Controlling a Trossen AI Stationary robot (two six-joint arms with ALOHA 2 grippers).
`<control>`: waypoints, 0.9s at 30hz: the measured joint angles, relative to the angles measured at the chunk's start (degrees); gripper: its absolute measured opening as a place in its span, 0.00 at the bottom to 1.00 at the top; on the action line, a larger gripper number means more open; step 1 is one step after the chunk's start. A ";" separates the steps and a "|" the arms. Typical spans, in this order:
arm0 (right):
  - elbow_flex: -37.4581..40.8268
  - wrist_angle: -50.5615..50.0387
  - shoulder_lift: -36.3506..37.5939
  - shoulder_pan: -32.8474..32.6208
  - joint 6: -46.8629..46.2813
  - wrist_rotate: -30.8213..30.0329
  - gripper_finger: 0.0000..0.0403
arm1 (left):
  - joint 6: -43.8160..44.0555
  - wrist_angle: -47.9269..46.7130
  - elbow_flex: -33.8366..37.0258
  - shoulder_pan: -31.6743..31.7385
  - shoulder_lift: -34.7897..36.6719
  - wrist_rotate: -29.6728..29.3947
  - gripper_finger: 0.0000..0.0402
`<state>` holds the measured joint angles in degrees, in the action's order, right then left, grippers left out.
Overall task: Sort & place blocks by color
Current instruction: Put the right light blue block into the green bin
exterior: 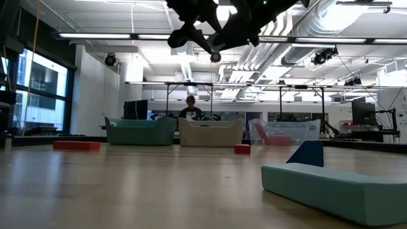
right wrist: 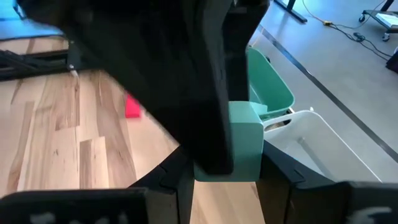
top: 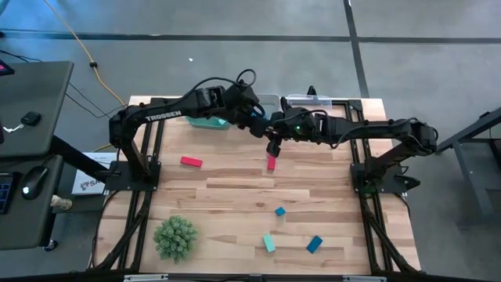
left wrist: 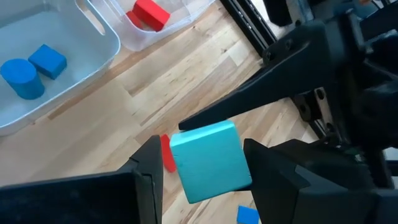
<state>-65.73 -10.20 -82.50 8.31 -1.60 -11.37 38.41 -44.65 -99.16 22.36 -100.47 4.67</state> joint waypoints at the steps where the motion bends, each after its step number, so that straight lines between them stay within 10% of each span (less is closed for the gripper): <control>1: 0.00 0.07 0.00 -0.05 -0.01 -0.08 0.27 | -0.01 -0.12 0.01 -0.03 0.00 0.02 0.36; 27: -0.04 -0.75 0.00 -0.41 -0.01 -2.05 0.27 | -5.59 2.45 0.10 -1.06 -0.04 -3.02 0.09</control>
<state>-65.78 -10.95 -82.50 7.89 -1.61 -13.41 32.82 -42.19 -99.07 21.30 -100.51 1.65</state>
